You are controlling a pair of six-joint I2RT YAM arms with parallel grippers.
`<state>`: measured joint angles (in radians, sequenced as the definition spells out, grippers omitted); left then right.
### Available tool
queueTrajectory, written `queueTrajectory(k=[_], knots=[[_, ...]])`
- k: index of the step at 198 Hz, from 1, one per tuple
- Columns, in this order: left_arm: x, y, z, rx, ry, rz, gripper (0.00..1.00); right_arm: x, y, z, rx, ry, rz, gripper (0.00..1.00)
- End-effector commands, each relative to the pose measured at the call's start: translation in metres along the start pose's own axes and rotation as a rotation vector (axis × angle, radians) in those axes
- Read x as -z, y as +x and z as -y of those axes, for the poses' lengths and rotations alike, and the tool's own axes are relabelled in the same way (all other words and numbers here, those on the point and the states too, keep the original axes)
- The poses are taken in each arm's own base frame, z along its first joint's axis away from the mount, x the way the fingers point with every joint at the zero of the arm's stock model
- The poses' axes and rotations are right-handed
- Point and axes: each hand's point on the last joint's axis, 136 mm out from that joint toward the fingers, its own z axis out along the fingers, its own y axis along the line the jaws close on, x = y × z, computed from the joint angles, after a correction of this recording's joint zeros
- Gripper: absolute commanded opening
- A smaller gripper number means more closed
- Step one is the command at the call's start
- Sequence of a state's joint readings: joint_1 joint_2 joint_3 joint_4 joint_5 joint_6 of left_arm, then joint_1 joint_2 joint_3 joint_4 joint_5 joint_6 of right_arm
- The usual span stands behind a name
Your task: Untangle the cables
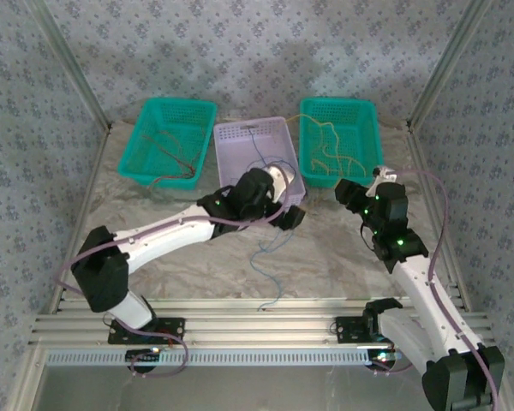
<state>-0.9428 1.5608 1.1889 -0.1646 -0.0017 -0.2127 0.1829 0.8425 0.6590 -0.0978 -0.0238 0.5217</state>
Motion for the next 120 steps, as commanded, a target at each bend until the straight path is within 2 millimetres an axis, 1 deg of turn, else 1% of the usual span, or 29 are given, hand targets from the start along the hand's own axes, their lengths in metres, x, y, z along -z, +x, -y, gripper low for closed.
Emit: queueTrajectory(k=[1,24,47,78,85,112,117,120], knots=[[0.011,0.026,-0.011,0.080,-0.035,-0.063,1.00,0.007,-0.021,-0.013,-0.022,-0.045,0.053,0.65],[-0.008,0.054,-0.007,0.102,-0.009,-0.126,1.00,0.009,-0.021,-0.016,-0.031,-0.057,0.056,0.65],[-0.031,0.082,-0.009,0.108,-0.008,-0.198,1.00,0.014,-0.021,-0.016,-0.033,-0.060,0.061,0.65],[-0.055,0.115,-0.010,0.106,-0.003,-0.302,0.99,0.021,-0.022,-0.015,-0.028,-0.058,0.073,0.65],[-0.060,0.119,-0.011,0.103,-0.009,-0.315,0.98,0.022,-0.023,-0.015,-0.027,-0.060,0.077,0.65],[-0.075,0.135,-0.019,0.113,-0.028,-0.352,0.96,0.025,-0.022,-0.015,-0.027,-0.063,0.080,0.65],[-0.078,0.138,-0.020,0.115,-0.031,-0.362,0.95,0.026,-0.023,-0.016,-0.027,-0.064,0.083,0.65],[-0.080,0.140,-0.021,0.114,-0.032,-0.366,0.92,0.026,-0.023,-0.016,-0.028,-0.065,0.083,0.65]])
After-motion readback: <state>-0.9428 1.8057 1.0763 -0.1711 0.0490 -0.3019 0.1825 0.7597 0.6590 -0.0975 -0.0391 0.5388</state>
